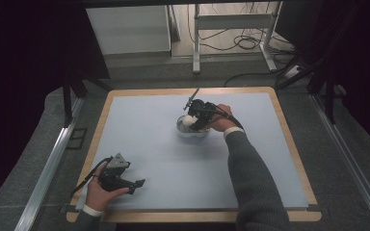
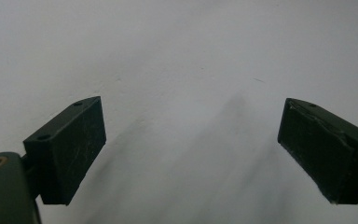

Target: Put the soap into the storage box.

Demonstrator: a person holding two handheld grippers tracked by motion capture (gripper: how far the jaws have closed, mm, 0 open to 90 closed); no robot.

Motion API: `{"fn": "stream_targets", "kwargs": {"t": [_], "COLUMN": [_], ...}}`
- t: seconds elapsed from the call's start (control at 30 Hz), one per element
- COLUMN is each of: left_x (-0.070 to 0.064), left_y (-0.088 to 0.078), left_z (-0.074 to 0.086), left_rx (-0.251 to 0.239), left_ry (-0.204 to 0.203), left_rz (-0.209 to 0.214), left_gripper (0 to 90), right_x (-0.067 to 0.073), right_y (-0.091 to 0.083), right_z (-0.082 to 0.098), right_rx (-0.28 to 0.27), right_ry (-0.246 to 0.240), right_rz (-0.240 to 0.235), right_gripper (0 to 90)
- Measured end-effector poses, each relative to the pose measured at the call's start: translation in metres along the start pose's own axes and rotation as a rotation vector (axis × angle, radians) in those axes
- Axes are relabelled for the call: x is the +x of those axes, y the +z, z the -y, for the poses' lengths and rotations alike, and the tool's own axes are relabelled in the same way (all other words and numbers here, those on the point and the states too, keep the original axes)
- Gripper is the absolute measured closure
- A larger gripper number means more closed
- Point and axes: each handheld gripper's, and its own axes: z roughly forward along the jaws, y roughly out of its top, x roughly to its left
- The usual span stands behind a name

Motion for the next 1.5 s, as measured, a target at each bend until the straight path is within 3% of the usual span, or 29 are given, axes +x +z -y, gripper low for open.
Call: {"fn": "stream_targets", "kwargs": {"t": [0.13, 0.23, 0.37, 0.47, 0.7, 1.03, 1.13, 1.2, 1.27, 1.33, 1.5], "left_x": [0.0, 0.0, 0.0, 0.0, 0.0, -0.001, -0.001, -0.002, -0.003, -0.003, -0.001], "left_y": [0.0, 0.0, -0.001, -0.002, -0.003, -0.002, -0.001, -0.001, 0.001, 0.002, 0.0], "left_z": [0.0, 0.0, 0.0, 0.0, 0.0, 0.0, 0.0, 0.0, 0.0, 0.0, 0.0], "left_rx": [-0.003, -0.003, -0.008, -0.012, -0.02, -0.021, -0.017, -0.018, -0.011, -0.012, -0.007], "left_ry": [-0.001, -0.001, -0.004, -0.007, -0.012, -0.013, -0.012, -0.012, -0.011, -0.013, -0.007], "left_rz": [-0.001, 0.0, 0.0, -0.001, -0.003, -0.004, -0.006, -0.006, -0.004, -0.004, -0.021], "left_gripper": [8.1, 8.1, 8.1, 8.2, 8.2, 8.5, 8.5, 8.5, 8.5, 8.5, 8.5], "right_x": [0.0, 0.001, 0.003, 0.007, 0.013, 0.021, 0.03, 0.033, 0.04, 0.043, 0.056], "right_y": [-0.005, -0.011, -0.021, -0.029, -0.049, -0.055, -0.061, -0.062, -0.066, -0.067, -0.066], "right_z": [-0.001, -0.001, 0.001, 0.004, 0.022, 0.067, 0.093, 0.1, 0.122, 0.129, 0.169], "right_rx": [-0.041, -0.063, -0.126, -0.133, -0.202, -0.243, -0.252, -0.258, -0.271, -0.271, -0.287], "right_ry": [0.028, 0.049, 0.107, 0.119, 0.162, 0.248, 0.279, 0.289, 0.329, 0.336, 0.395], "right_rz": [-0.014, 0.007, 0.008, 0.017, 0.026, 0.033, 0.051, 0.056, 0.06, 0.057, 0.082], "right_gripper": [44.9, 42.3, 40.8, 39.0, 36.5, 34.5, 33.9, 33.6, 33.0, 32.4, 31.0]}}
